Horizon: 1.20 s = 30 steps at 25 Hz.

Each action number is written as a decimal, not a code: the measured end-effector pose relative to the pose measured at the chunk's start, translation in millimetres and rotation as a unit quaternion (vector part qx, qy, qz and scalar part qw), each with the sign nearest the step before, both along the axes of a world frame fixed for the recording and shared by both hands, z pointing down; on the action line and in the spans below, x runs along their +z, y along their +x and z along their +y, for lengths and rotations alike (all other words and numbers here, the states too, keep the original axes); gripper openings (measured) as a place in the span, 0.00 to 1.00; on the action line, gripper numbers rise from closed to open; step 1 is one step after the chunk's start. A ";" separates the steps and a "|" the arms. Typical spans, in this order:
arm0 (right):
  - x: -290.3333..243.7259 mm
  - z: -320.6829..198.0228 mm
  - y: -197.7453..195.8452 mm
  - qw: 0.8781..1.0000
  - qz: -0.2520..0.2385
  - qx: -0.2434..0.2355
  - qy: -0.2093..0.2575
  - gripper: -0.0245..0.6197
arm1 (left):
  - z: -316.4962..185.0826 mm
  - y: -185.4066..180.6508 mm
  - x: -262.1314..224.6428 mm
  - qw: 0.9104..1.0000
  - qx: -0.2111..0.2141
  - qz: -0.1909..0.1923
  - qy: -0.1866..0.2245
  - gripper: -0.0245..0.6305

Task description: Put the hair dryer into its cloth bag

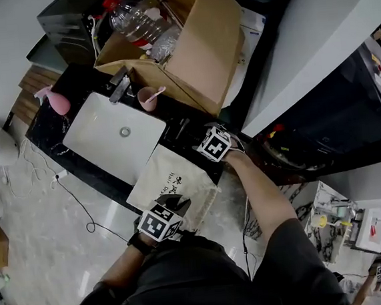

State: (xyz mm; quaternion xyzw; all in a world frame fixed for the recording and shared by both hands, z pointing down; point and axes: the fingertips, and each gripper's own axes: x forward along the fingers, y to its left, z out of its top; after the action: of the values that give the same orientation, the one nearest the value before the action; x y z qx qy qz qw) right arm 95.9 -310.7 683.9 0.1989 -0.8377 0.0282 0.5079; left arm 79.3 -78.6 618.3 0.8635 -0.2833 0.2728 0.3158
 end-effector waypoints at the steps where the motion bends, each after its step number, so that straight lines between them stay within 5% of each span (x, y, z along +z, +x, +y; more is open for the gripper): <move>1: 6.4 -2.3 -2.8 1.000 0.009 -0.004 -0.008 0.56 | 0.5 0.0 0.1 1.000 0.001 0.001 -0.001 0.07; 9: 48.2 -5.1 -2.5 0.992 0.074 -0.001 -0.100 0.51 | 2.0 -4.5 2.2 1.000 0.003 0.010 -0.011 0.07; 12: 48.5 -3.7 -10.0 0.991 0.045 0.000 -0.123 0.43 | 3.2 -6.4 2.9 1.000 0.003 0.013 -0.013 0.07; 30: 31.6 8.1 -0.3 0.989 0.036 0.015 -0.146 0.42 | -7.6 -11.8 3.5 1.000 -0.006 0.019 -0.016 0.07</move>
State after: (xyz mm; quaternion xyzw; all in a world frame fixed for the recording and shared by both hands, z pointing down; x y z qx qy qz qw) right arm 95.6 -302.6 715.5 0.1359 -0.8026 0.1499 0.5612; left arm 67.6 -86.2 621.8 0.8617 -0.2784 0.2587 0.3362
